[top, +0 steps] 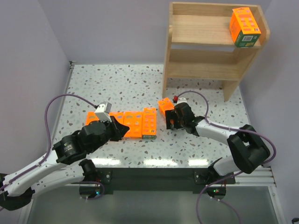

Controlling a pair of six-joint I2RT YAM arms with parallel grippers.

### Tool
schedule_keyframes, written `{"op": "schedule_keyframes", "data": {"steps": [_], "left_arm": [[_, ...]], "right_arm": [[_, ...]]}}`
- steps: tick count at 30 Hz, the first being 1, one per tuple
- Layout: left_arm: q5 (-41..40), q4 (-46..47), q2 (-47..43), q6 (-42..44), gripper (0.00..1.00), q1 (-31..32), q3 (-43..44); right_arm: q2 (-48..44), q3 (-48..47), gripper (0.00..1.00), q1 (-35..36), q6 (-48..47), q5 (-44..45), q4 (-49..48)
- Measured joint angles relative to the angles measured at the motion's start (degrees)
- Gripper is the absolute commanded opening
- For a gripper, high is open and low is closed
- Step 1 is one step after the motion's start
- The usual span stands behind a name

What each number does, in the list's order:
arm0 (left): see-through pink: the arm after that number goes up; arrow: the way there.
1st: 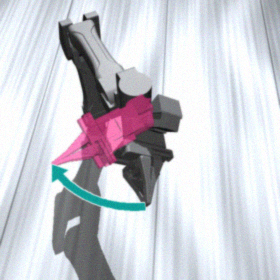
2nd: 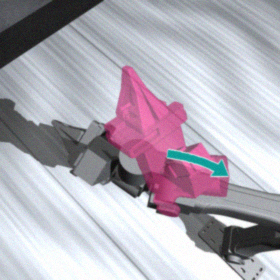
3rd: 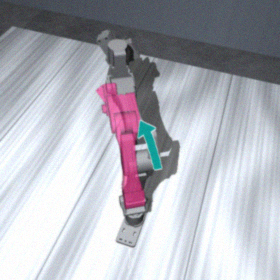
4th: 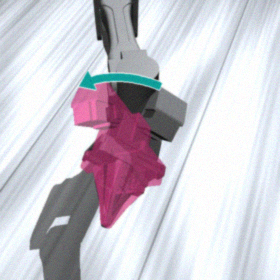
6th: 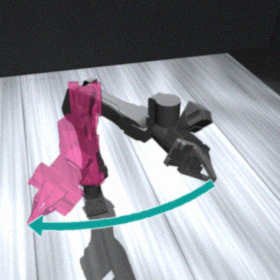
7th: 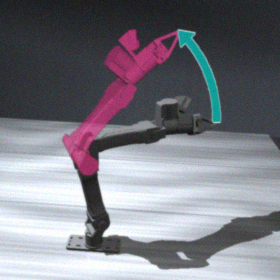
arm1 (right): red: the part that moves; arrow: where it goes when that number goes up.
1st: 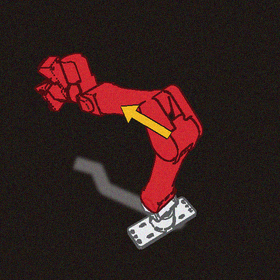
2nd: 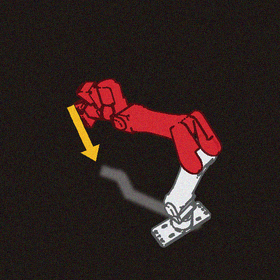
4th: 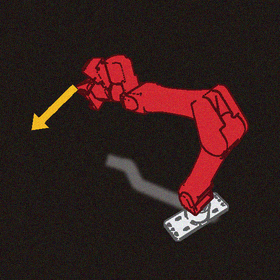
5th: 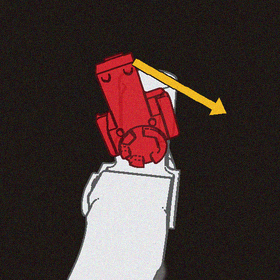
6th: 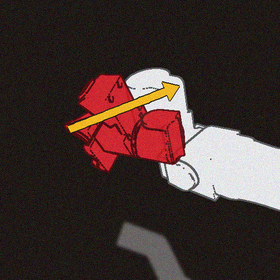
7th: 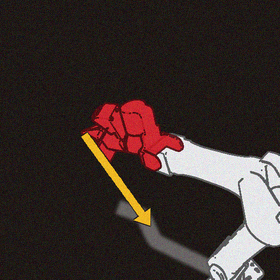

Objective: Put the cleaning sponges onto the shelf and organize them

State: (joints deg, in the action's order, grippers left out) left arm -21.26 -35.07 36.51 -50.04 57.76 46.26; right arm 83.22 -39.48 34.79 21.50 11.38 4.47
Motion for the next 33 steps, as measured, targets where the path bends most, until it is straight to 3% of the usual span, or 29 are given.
{"op": "schedule_keyframes", "data": {"steps": [9,12,21,24,28,33], "left_arm": [[0.0,-0.4,-0.5,-0.3,0.00,0.0,0.0],[0.0,-0.4,-0.5,-0.4,0.00,0.0,0.0],[-0.1,-0.4,-0.5,-0.4,0.00,0.0,-0.2],[0.0,-0.4,-0.7,-0.4,0.00,0.0,-0.2],[0.0,-0.4,-1.1,-0.4,0.00,0.0,-0.2],[0.0,-0.3,-1.3,-0.4,0.00,0.0,-0.2]], "right_arm": [[-0.8,2.2,0.98,0.0,-5.8,-0.8,-7.7],[-0.8,2.2,0.93,0.0,-7.0,-1.9,-8.4],[-1.1,2.3,0.60,0.0,-6.8,-5.1,-8.1],[-2.9,2.2,0.39,0.0,-6.3,-5.1,-5.7],[-7.7,0.7,0.20,0.0,-5.2,-5.1,2.1],[-17.3,-6.5,0.16,0.0,-2.6,-5.2,14.9]]}}
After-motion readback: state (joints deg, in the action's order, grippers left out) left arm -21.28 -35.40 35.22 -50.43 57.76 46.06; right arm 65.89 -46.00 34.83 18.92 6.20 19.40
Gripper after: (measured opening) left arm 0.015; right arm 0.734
